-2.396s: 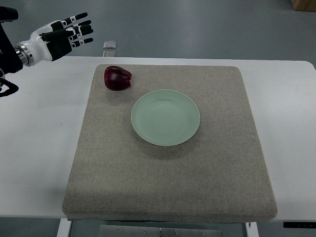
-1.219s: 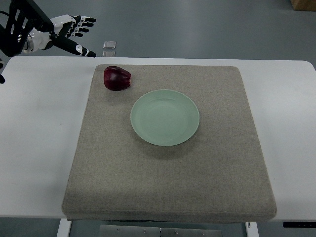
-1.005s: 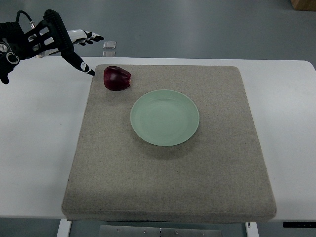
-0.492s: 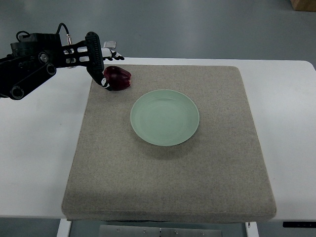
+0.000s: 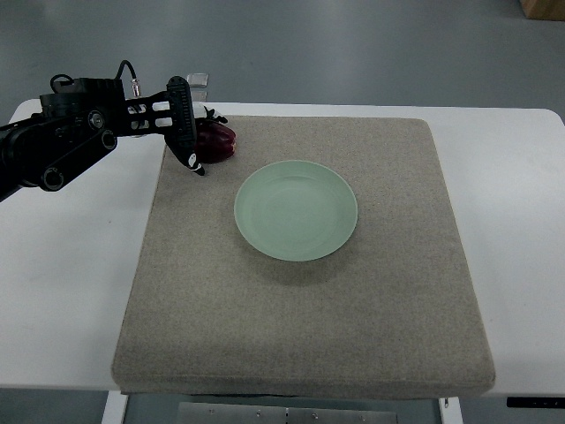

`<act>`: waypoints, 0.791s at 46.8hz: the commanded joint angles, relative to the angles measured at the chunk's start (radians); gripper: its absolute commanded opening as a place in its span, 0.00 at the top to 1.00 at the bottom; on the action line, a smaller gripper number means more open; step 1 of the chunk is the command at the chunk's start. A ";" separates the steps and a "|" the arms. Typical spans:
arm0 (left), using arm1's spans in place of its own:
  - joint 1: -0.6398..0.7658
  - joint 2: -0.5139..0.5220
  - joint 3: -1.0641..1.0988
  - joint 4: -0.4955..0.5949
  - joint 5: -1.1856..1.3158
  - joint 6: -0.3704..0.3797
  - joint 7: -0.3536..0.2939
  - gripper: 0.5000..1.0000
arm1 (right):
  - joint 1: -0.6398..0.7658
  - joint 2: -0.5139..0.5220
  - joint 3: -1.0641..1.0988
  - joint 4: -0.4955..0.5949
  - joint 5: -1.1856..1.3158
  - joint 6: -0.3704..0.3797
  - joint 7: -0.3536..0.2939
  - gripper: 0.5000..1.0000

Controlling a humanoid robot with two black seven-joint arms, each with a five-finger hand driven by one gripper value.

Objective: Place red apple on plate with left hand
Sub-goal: 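Close the left hand fingers around the red apple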

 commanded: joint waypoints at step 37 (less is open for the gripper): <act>0.003 -0.010 -0.006 0.000 0.043 0.057 -0.002 0.37 | -0.001 0.000 0.000 -0.001 0.000 0.000 0.000 0.07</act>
